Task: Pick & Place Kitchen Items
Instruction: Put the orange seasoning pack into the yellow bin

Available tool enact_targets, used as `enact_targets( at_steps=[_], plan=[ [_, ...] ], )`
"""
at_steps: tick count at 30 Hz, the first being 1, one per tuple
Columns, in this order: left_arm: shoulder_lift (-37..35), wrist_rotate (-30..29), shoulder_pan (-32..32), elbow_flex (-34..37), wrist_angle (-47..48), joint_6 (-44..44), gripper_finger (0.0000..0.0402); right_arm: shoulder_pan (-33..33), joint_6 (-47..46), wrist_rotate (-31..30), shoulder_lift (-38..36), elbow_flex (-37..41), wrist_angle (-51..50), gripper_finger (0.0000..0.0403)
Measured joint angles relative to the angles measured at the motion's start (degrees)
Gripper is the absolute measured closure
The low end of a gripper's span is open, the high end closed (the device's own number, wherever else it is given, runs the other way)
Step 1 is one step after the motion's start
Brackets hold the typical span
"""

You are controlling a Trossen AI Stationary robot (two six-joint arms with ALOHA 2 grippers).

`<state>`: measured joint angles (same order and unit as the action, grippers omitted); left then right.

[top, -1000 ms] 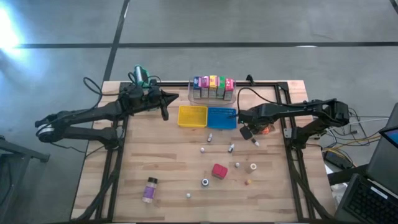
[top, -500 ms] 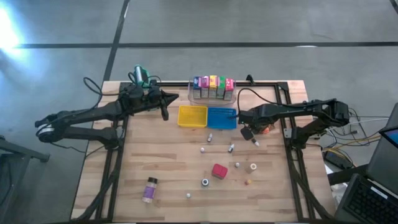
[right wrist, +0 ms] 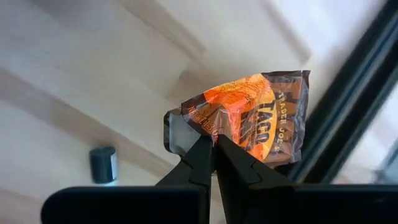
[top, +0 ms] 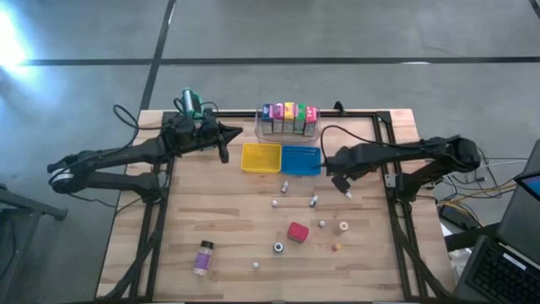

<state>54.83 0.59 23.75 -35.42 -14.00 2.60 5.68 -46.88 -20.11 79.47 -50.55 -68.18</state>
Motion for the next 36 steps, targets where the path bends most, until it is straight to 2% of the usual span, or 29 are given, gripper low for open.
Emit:
enact_targets(
  at_steps=[8,15,18,25,36],
  plan=[
    [0.0,0.01,-0.02,0.0,0.27,6.01,0.0392,-13.13,7.16,-8.04,-4.18,-10.33,-2.28,0.0394],
    [0.0,0.1,-0.02,-0.38,0.43,11.62,0.0392,-26.6,11.3,-19.66,-4.41,-19.6,-3.42,0.0394],
    [0.0,2.85,0.0,-0.77,0.39,13.18,0.0392,-30.84,14.18,-24.02,-2.86,-22.84,-3.3,0.0394],
    [0.15,10.21,-0.02,-1.58,0.31,17.59,0.0392,-35.61,24.6,-32.3,4.33,-29.42,-2.85,0.0394],
    [0.15,22.96,0.0,-1.66,0.37,27.74,0.0392,-36.82,41.82,-44.82,20.81,-40.52,-2.82,0.0394]
  ],
)
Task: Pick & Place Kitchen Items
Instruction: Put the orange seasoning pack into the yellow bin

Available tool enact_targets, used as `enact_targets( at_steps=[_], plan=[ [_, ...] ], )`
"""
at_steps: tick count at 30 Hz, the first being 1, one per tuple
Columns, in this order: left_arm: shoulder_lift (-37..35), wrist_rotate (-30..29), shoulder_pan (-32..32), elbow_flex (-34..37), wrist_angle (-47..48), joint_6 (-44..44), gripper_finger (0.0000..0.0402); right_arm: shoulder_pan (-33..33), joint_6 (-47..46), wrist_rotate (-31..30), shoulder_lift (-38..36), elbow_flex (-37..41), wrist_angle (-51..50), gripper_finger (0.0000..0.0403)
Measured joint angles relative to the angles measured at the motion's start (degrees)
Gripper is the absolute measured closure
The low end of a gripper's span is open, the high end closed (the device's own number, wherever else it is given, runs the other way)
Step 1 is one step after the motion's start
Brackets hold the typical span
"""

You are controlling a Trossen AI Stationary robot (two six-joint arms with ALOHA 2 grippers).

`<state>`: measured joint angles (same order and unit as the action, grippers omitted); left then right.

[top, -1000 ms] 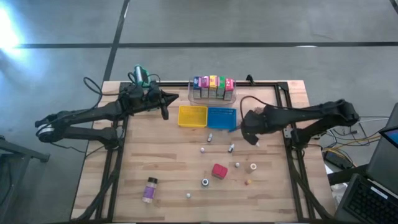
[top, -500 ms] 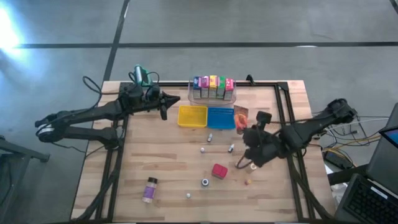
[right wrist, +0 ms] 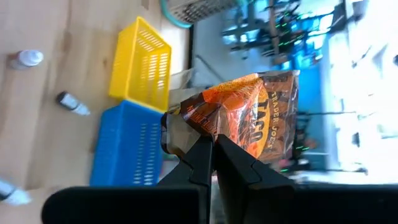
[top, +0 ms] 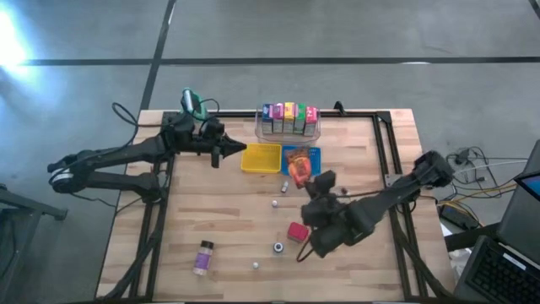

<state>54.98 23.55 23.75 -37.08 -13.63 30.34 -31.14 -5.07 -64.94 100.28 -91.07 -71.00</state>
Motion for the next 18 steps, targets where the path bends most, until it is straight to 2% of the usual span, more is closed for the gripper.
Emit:
enact_targets(
  at_steps=[5,13,16,18],
  plan=[
    [0.0,0.55,-0.02,0.0,0.12,0.52,0.0382,0.0,4.09,-7.76,6.07,-5.62,-0.55,0.0394],
    [0.0,0.58,-0.13,0.0,-5.31,-1.59,0.0273,0.37,6.35,-19.76,12.33,-11.18,-0.79,0.0394],
    [0.0,0.5,-1.26,0.0,-8.26,-1.06,0.0246,1.16,7.11,-24.65,14.05,-12.58,-0.78,0.0394],
    [0.0,0.55,-2.67,0.0,-10.09,-1.09,0.0236,2.06,7.7,-25.06,15.07,-13.84,-0.81,0.0394]
  ],
)
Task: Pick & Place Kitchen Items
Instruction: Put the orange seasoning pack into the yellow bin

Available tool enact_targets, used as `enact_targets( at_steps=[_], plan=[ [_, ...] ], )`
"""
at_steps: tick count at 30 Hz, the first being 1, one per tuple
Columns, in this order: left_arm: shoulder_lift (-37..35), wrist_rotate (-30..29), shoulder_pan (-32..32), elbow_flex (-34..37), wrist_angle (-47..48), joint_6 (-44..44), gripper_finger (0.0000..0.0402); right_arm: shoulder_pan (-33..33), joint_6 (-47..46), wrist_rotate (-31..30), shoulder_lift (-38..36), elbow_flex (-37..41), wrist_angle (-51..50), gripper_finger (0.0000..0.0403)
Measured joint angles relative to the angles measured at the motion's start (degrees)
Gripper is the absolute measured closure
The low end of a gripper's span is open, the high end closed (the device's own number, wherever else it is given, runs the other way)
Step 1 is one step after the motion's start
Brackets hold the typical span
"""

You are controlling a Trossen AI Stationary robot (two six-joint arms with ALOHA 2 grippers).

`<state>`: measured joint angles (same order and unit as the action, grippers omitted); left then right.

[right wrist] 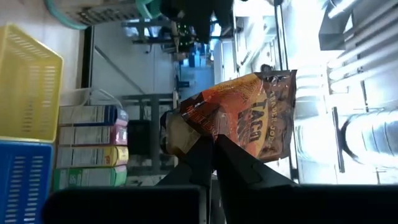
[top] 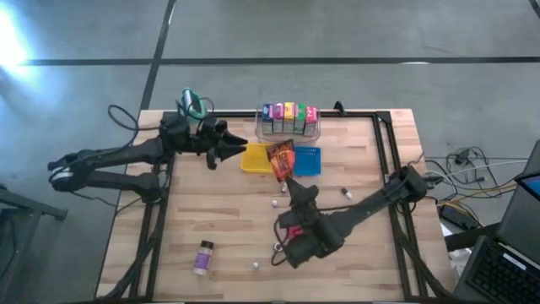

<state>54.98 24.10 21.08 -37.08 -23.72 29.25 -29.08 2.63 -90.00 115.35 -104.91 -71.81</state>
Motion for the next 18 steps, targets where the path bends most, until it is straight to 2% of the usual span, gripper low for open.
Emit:
enact_targets(
  at_steps=[7,9,11,18],
  plan=[
    [0.04,-0.14,-4.4,-1.87,-3.7,-3.09,0.0232,2.7,-0.26,0.21,-0.92,-0.43,0.22,0.0394],
    [0.43,1.4,-4.7,-3.47,-1.81,-4.89,0.0232,2.95,1.9,3.59,-1.39,-0.88,0.14,0.0394],
    [1.01,3.63,-4.65,-6.92,5.9,-4.16,0.0232,2.93,3.39,6.67,-1.53,-1.71,0.26,0.0394],
    [6.92,4.05,-4.34,-24.1,39.76,-5.46,0.0234,1.84,11.12,15.22,-1.55,-1.07,0.29,0.0394]
  ],
)
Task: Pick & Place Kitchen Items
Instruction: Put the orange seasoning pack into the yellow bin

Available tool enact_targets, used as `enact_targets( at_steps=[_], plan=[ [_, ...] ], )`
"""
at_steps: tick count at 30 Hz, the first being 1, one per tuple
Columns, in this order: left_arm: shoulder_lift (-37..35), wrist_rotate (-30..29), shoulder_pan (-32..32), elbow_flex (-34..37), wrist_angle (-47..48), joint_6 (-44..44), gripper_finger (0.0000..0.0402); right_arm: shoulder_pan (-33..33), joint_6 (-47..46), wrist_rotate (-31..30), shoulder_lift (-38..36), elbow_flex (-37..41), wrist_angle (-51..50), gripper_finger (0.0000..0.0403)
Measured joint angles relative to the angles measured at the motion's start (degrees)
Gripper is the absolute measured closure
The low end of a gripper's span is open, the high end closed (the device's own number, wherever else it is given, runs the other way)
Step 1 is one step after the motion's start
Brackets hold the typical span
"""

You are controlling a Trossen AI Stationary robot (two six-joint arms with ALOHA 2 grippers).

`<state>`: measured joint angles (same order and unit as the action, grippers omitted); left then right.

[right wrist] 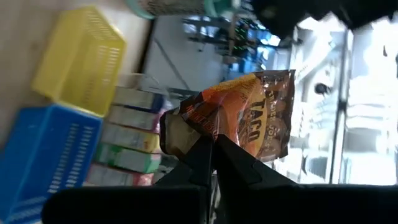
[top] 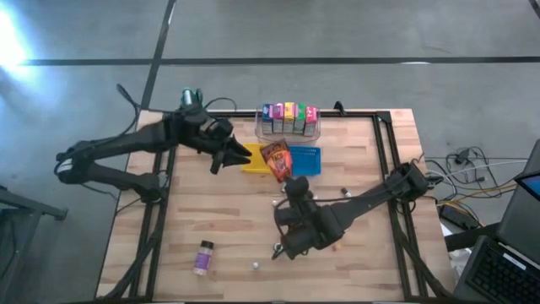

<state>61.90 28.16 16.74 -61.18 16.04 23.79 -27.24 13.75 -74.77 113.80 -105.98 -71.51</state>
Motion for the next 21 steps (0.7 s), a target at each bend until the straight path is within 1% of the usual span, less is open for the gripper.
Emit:
enact_targets(
  at_steps=[4,8,10,12,15,21],
  plan=[
    [3.39,1.06,0.94,-8.93,10.45,-0.04,0.0234,-1.48,2.13,1.52,0.0,1.11,-0.02,0.0394],
    [7.71,1.25,1.57,-14.99,16.24,1.81,0.0234,-3.04,4.35,1.52,0.0,1.23,0.1,0.0394],
    [10.37,3.75,1.58,-16.62,17.85,4.49,0.0234,-3.55,6.27,1.52,0.0,1.25,0.19,0.0394],
    [13.34,8.41,1.56,-17.6,18.35,7.26,0.0234,-3.76,8.04,1.5,0.0,1.25,0.51,0.0394],
    [17.17,13.27,1.54,-18.84,18.44,7.9,0.0234,-3.93,8.09,1.5,0.0,1.27,0.63,0.0394],
    [20.86,14.31,2.32,-20.51,18.28,5.56,0.0234,-4.55,7.02,1.48,0.0,1.27,1.02,0.0394]
  ],
)
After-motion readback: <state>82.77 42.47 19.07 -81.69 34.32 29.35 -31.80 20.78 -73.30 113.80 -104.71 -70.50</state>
